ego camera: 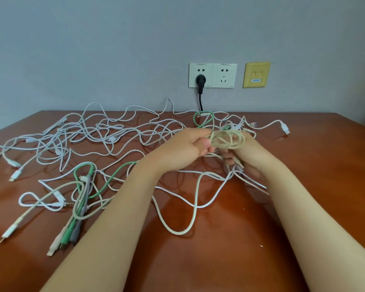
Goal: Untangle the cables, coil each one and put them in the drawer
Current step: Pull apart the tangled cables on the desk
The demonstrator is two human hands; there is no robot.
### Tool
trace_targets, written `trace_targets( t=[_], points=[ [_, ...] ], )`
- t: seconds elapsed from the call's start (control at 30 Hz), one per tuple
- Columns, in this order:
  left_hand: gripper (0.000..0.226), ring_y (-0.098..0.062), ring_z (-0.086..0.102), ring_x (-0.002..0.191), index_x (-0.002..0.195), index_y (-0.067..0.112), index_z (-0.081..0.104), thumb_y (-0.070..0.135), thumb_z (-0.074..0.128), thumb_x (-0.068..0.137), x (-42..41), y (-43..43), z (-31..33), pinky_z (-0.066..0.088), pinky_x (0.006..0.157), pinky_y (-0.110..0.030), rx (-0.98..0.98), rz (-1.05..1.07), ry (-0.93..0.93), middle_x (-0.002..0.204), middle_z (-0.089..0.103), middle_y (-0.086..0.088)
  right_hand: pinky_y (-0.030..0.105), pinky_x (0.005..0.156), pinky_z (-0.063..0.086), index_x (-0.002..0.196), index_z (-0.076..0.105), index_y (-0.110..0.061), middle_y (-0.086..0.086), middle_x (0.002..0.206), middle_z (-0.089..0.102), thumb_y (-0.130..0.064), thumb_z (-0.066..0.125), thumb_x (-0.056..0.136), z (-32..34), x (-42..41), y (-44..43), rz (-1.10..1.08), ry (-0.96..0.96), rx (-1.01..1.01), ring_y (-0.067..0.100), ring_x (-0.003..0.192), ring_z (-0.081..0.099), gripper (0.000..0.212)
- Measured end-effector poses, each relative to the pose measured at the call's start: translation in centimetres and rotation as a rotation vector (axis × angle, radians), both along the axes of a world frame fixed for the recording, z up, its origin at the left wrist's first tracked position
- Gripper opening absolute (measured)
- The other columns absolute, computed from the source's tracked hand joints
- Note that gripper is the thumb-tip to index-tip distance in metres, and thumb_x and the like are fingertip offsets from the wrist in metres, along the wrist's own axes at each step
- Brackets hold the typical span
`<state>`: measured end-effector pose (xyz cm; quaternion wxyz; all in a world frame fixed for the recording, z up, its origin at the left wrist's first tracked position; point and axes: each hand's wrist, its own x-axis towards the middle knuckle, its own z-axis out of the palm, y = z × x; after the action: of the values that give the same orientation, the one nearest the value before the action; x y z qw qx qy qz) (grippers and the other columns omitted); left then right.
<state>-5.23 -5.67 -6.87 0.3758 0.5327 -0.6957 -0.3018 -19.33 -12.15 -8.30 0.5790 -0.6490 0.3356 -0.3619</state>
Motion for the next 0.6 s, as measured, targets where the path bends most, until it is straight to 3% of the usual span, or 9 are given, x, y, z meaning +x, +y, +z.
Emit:
trace_targets(
  t=[0.1, 0.2, 0.3, 0.37, 0.47, 0.6],
  points=[
    [0.036, 0.003, 0.043, 0.042, 0.071, 0.018, 0.051, 0.002, 0.035, 0.099, 0.3, -0.4, 0.3, 0.034, 0.050, -0.012, -0.076, 0.158, 0.010, 0.057, 0.047, 0.011, 0.013, 0.036, 0.017, 0.064, 0.063, -0.019, -0.007, 0.045, 0.030, -0.012, 0.051, 0.094, -0.3, 0.9, 0.1, -0.045, 0.071, -0.039, 0.004, 0.039, 0.021, 0.034],
    [0.034, -0.018, 0.050, 0.066, 0.069, 0.017, 0.055, 0.012, 0.039, 0.098, 1.3, -1.2, 0.0, 0.035, 0.066, -0.030, -0.121, 0.414, -0.147, 0.062, 0.051, 0.003, 0.016, 0.042, 0.027, 0.069, 0.063, -0.017, -0.010, 0.039, 0.039, -0.019, 0.056, 0.093, -0.2, 2.0, 0.4, -0.144, 0.311, -0.365, 0.004, 0.038, 0.033, 0.025],
    [0.030, -0.032, 0.053, 0.083, 0.086, 0.001, 0.064, 0.017, 0.041, 0.097, 1.4, -1.3, -0.4, 0.033, 0.069, -0.032, -0.101, 0.568, -0.232, 0.074, 0.057, -0.011, 0.029, 0.066, 0.040, 0.082, 0.066, -0.016, 0.004, 0.071, 0.061, -0.024, 0.052, 0.093, -0.7, 2.8, 0.9, -0.200, 0.630, -0.717, 0.020, 0.073, 0.056, 0.019],
    [0.030, -0.035, 0.055, 0.095, 0.089, 0.000, 0.061, 0.019, 0.040, 0.098, 1.2, -1.2, -0.5, 0.035, 0.073, -0.033, -0.108, 0.627, -0.293, 0.089, 0.061, -0.018, 0.034, 0.072, 0.039, 0.094, 0.064, -0.012, 0.015, 0.094, 0.065, -0.027, 0.045, 0.096, -0.9, 3.2, 1.6, -0.190, 0.761, -0.872, 0.033, 0.093, 0.057, 0.024],
    [0.022, -0.036, 0.053, 0.108, 0.104, 0.006, 0.057, 0.020, 0.041, 0.099, 1.2, -1.1, -0.4, 0.036, 0.079, -0.035, -0.146, 0.710, -0.327, 0.110, 0.063, -0.019, 0.032, 0.066, 0.030, 0.102, 0.056, -0.011, 0.017, 0.101, 0.063, -0.025, 0.037, 0.098, -0.4, 3.5, 2.6, -0.197, 0.861, -1.105, 0.036, 0.096, 0.056, 0.024],
    [0.017, -0.037, 0.053, 0.107, 0.108, 0.006, 0.050, 0.016, 0.048, 0.095, 1.5, -1.0, -0.7, 0.035, 0.075, -0.035, -0.175, 0.685, -0.429, 0.111, 0.062, -0.017, 0.031, 0.066, 0.027, 0.111, 0.054, -0.014, 0.010, 0.110, 0.061, -0.026, 0.036, 0.099, 0.5, 3.0, 3.0, -0.174, 0.884, -1.280, 0.033, 0.101, 0.056, 0.024]
  ],
)
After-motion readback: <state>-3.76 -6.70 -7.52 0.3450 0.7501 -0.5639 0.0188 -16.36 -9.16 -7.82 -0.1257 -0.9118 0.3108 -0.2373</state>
